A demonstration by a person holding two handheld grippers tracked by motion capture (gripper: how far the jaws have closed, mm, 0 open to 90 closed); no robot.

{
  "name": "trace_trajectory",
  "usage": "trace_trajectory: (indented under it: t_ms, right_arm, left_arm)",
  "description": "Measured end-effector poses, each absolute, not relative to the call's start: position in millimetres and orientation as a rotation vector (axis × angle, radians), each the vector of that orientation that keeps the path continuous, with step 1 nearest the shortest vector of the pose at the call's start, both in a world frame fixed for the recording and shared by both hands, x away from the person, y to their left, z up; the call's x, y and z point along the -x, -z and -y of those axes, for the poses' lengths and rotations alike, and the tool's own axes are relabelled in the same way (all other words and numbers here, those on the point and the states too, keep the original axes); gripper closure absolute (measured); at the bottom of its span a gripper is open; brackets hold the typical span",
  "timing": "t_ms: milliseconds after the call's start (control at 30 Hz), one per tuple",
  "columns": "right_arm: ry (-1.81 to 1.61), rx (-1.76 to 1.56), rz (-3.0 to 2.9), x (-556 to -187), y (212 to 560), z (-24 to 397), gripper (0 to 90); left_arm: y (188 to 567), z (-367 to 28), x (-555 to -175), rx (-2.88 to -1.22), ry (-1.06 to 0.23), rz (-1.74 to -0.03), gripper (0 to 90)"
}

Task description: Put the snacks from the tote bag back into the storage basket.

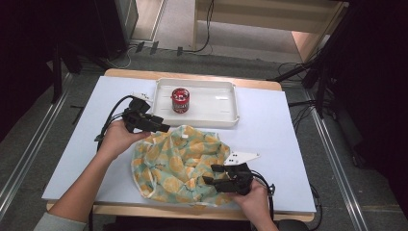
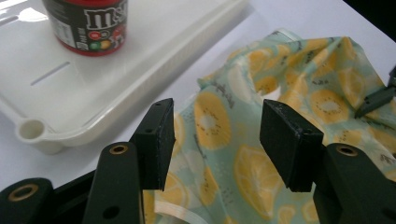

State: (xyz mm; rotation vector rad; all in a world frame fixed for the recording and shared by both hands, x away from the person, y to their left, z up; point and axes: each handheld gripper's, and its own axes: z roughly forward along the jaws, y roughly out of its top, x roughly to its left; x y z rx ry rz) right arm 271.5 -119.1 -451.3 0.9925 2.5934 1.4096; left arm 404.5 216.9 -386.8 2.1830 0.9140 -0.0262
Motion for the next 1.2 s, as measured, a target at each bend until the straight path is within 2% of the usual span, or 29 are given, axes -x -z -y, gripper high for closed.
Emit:
trace_trajectory:
  t_ms: [733,1200]
  right_arm:
    - [-1.406,-1.006,-2.597,-272,452,119,44.2]
    - [-1.399,-0.999,-2.605,-273,453,119,44.1]
  left_arm:
    - [396,-215,-348,-2.153,0.014,-0.829,40.1]
    - [406,-214,-342,-2.159,0.03,-0.804,37.7]
